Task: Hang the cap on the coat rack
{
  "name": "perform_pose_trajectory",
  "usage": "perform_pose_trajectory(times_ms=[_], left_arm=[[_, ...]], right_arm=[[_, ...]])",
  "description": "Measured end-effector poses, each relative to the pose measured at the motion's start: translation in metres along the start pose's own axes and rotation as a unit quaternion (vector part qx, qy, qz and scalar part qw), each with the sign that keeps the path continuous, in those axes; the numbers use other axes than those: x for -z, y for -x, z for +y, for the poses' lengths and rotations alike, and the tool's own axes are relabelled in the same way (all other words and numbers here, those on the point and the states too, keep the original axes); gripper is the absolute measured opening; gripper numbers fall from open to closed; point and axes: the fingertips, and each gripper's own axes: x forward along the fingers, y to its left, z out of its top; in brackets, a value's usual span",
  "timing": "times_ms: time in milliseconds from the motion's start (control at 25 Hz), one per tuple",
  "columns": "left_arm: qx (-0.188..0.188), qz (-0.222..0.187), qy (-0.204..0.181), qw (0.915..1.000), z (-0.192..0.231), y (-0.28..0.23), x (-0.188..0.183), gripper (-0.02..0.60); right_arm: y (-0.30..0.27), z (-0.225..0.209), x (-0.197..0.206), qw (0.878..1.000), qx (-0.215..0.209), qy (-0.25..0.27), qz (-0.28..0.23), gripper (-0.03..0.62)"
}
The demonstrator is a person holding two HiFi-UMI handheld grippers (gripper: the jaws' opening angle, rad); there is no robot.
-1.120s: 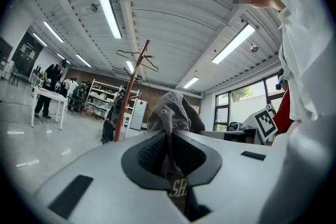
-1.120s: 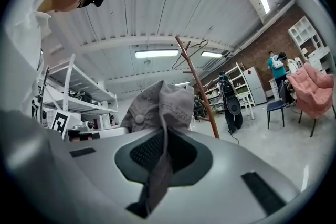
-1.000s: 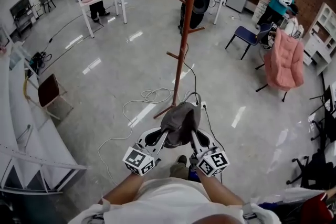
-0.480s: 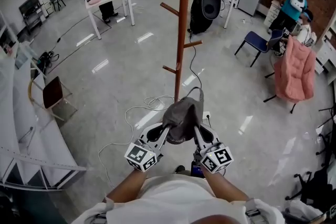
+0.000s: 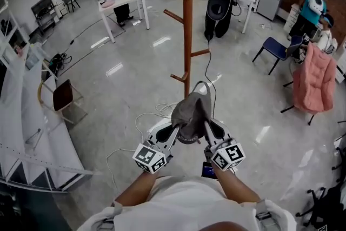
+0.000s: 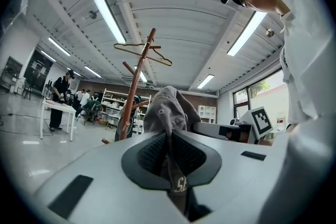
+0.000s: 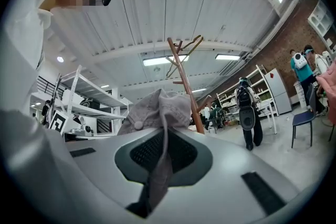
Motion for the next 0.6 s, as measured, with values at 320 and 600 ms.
perform_pose_trajectory(times_ms=[320, 600], left_arm=[[-0.029, 0.019, -0.016, 0.9993, 0.025, 0.007, 0.001, 0.032], [-0.039, 0.036, -0.028, 0.9982, 0.045, 0.009, 0.012, 0.032]], right_arm=[[-0.032, 0.007, 0.004, 0.999, -0.045, 0.005, 0.001, 0.029], [-0.057, 0.014, 0.014, 0.997, -0.069, 0.026, -0.005, 0.029]])
